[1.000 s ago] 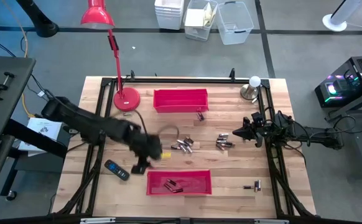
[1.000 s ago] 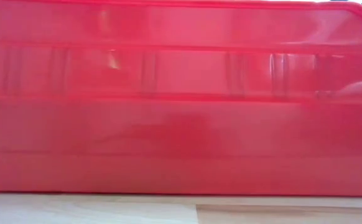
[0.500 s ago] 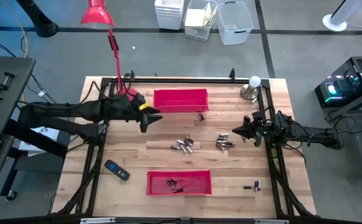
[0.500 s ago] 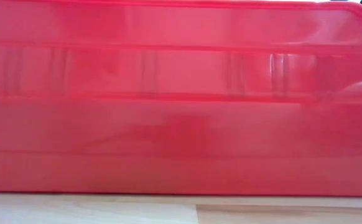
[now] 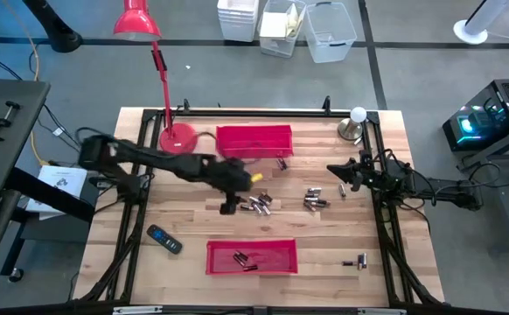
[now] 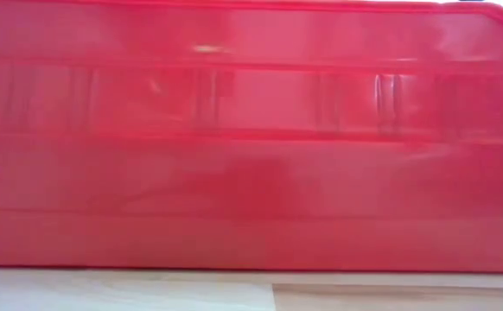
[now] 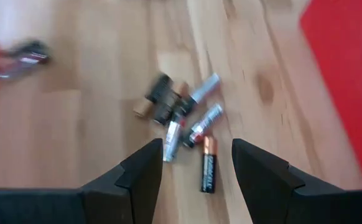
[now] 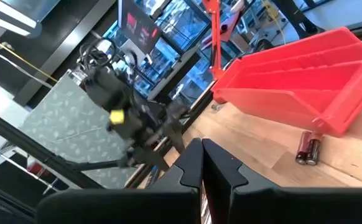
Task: Sort batteries
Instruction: Put the brown battery into the bottom red bin
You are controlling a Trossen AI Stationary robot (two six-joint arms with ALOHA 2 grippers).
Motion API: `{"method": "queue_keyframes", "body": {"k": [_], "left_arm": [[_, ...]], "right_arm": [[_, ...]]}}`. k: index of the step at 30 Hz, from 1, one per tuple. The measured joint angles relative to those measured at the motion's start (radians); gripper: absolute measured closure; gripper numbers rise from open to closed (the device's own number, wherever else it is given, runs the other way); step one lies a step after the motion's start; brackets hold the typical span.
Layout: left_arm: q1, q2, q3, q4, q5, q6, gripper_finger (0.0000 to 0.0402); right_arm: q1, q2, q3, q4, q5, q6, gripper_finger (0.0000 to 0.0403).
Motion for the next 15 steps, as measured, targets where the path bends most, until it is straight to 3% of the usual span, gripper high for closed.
{"method": "queue_keyframes", "body": {"k": [5, 11, 15], "left_arm": [[-0.031, 0.105, 0.032, -0.053, 0.033, 0.036, 0.0216], [-0.046, 0.164, 0.034, -0.046, -0.071, 0.061, 0.0216], [-0.038, 0.202, 0.034, -0.045, -0.068, 0.06, 0.0216]], "right_arm": [[0.0, 0.0, 0.0, 0.0, -0.001, -0.001, 0.0402], [0.0, 0.0, 0.0, -0.003, -0.003, -0.002, 0.0402], [0.0, 0.0, 0.0, -0.008, -0.004, -0.002, 0.0402]]}}
